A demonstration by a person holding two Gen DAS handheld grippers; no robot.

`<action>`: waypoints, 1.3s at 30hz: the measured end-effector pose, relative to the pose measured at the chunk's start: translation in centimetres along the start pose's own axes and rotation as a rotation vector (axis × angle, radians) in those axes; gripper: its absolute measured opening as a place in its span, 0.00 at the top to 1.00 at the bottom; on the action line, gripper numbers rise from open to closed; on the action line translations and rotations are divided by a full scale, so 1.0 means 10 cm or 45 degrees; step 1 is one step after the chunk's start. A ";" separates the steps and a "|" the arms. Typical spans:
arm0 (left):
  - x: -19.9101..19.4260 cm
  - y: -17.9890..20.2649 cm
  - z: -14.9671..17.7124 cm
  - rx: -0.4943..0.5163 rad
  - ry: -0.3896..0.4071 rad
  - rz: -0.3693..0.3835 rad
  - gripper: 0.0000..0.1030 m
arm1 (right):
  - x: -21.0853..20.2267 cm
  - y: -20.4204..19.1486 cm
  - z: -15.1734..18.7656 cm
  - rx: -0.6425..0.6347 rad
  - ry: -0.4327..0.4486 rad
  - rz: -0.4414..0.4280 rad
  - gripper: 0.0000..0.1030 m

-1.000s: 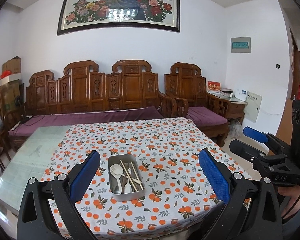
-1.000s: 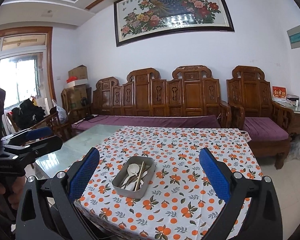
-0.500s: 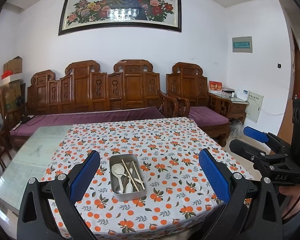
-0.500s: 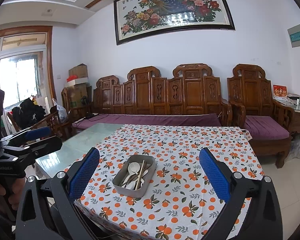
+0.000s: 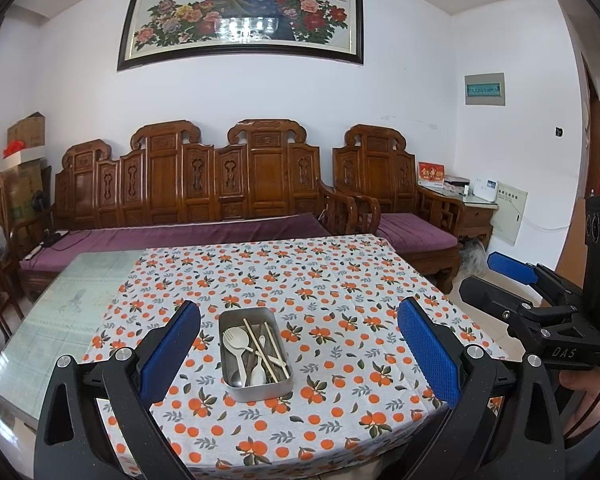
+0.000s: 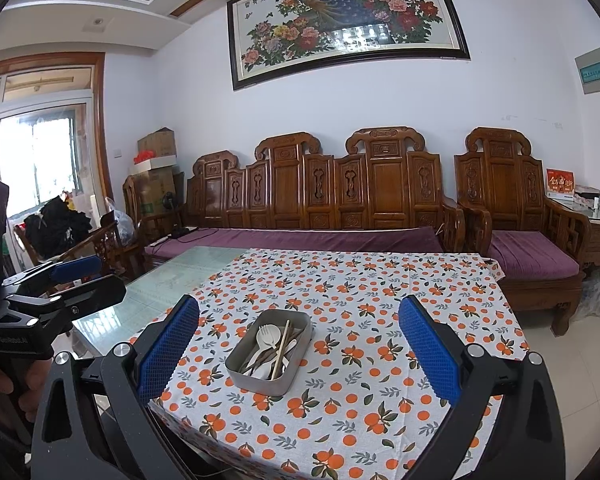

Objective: Organize utensils

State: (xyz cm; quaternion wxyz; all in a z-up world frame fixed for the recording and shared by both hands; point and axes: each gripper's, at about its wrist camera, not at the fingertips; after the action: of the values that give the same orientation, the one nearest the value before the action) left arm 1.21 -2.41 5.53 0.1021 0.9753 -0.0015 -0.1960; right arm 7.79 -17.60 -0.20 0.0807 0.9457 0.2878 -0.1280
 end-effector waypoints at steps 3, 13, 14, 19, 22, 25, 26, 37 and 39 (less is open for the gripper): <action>0.00 -0.01 0.00 0.001 0.002 -0.001 0.08 | 0.00 0.00 0.00 0.000 -0.001 0.000 0.02; 0.00 -0.01 0.01 -0.002 0.005 -0.001 0.08 | 0.00 0.00 0.00 0.001 -0.001 -0.001 0.02; 0.01 0.00 0.02 -0.002 0.006 -0.001 0.08 | 0.00 0.00 0.00 0.001 -0.001 -0.002 0.02; 0.02 0.00 0.03 -0.001 0.007 -0.002 0.08 | 0.00 0.00 -0.01 0.001 0.000 -0.001 0.02; 0.01 -0.01 0.02 -0.002 0.006 -0.001 0.08 | 0.00 0.01 -0.01 0.003 0.000 -0.001 0.02; 0.01 -0.01 0.02 -0.002 0.005 -0.001 0.08 | 0.00 0.01 -0.01 0.002 -0.002 -0.001 0.02; 0.01 -0.01 0.02 -0.002 0.006 -0.002 0.08 | 0.00 0.01 -0.01 0.004 -0.001 -0.001 0.02; 0.01 -0.01 0.03 -0.002 0.006 -0.001 0.08 | 0.01 0.02 -0.01 0.004 -0.001 -0.001 0.02; 0.01 -0.01 0.03 -0.002 0.006 -0.002 0.08 | 0.01 0.02 -0.01 0.004 0.000 -0.002 0.02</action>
State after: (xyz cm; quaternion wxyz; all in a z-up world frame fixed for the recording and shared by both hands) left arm 1.19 -2.37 5.24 0.1028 0.9757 -0.0004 -0.1937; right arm 7.99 -17.69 -0.15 0.0791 0.9455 0.2884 -0.1286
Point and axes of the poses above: each gripper's, at about its wrist camera, not at the fingertips, and x roughly the way its jaws point, y to its right, z to its underside, and after that the axes turned 11 degrees about -x, right-handed
